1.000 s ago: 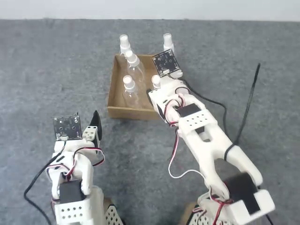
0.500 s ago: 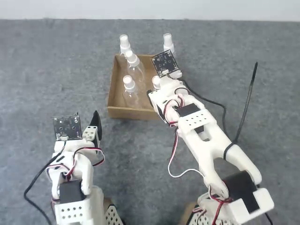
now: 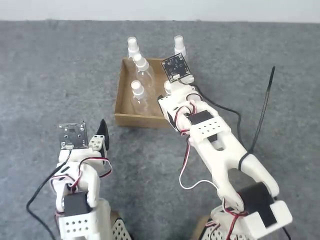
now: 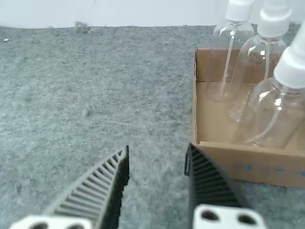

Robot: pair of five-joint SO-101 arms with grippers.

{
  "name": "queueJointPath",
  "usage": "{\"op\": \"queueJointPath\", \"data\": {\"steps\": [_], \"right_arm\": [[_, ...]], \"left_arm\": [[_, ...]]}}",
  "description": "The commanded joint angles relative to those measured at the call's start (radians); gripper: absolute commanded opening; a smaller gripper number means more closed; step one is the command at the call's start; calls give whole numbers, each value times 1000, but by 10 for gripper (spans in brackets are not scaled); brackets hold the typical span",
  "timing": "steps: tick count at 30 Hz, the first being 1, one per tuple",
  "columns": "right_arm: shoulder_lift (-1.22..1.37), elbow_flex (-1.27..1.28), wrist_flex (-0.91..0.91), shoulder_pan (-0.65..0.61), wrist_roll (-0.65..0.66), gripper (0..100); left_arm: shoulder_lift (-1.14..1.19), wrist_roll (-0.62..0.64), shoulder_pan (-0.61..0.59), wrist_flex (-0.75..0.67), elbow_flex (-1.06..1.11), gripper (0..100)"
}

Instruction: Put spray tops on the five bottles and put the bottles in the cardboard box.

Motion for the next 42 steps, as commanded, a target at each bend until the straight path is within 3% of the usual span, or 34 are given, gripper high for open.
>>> {"op": "queueJointPath", "data": {"steps": [1,6,42], "right_arm": [[-25,-68,12,12,-11,142],[-30,-74,59,10,-12,229],[-174,-87,229,-13,-12,231]], "left_arm": [[-15,-8,-2,-26,-15,184],[-15,-8,-2,-26,-15,184],[-15,-8,-2,-26,-13,184]]}}
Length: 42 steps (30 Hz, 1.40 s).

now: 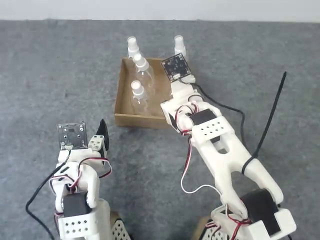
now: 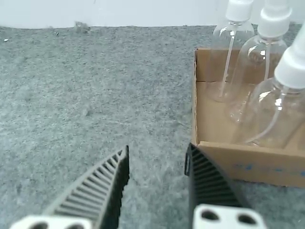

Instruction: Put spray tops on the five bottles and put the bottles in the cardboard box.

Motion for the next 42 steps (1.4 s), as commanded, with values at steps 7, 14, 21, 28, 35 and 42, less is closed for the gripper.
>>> {"op": "queueJointPath", "data": {"steps": [7,14,21,28,35,42], "right_arm": [[-208,-61,131,-12,-9,231],[-222,-60,200,-10,-6,229],[-228,-60,272,-7,-2,227],[-228,-60,329,-4,-2,224],[-229,-60,328,-4,-2,50],[-229,-60,335,-5,75,23]], "left_arm": [[-15,-8,-2,-26,-13,184],[-15,-8,-2,-26,-13,184],[-15,-8,-2,-26,-13,184],[-15,-8,-2,-26,-13,184],[-15,-8,-2,-26,-13,184],[-15,-8,-2,-26,-12,184]]}}
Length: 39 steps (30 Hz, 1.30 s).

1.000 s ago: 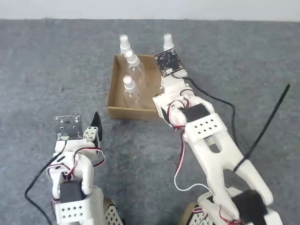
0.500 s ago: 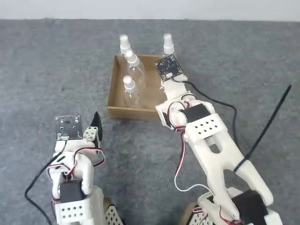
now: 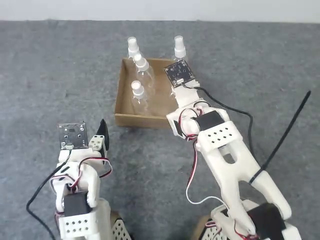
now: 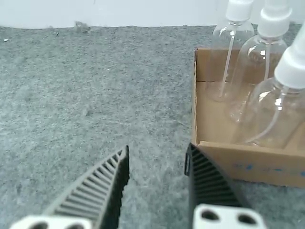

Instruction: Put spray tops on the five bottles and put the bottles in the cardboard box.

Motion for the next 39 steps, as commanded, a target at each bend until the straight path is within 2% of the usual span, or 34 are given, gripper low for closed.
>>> {"op": "queueJointPath", "data": {"steps": [1,20,25,34,39], "right_arm": [[-73,-60,27,-2,71,23],[-73,-60,344,19,69,23],[-96,-51,432,21,68,24],[-473,245,272,125,71,24],[-671,410,211,139,71,24]], "left_arm": [[-15,-6,-2,-26,-12,184],[-17,-6,-2,-29,-4,184],[-15,-6,-2,-77,19,184],[-15,-6,-2,-87,24,184],[-15,-6,-2,-87,24,184]]}}
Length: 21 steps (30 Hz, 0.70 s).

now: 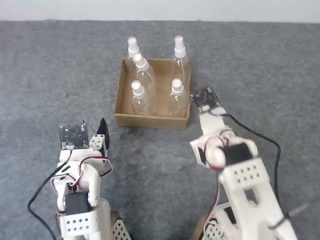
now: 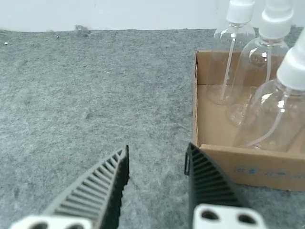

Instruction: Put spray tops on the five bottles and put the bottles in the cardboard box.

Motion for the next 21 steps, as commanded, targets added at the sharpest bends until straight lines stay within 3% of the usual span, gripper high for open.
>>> {"op": "queueJointPath", "data": {"steps": [1,21], "right_arm": [[-208,103,-54,12,14,24],[-771,443,-54,15,15,24]], "left_arm": [[-15,-6,-2,-31,-13,184],[-15,-6,-2,-32,-12,184]]}}
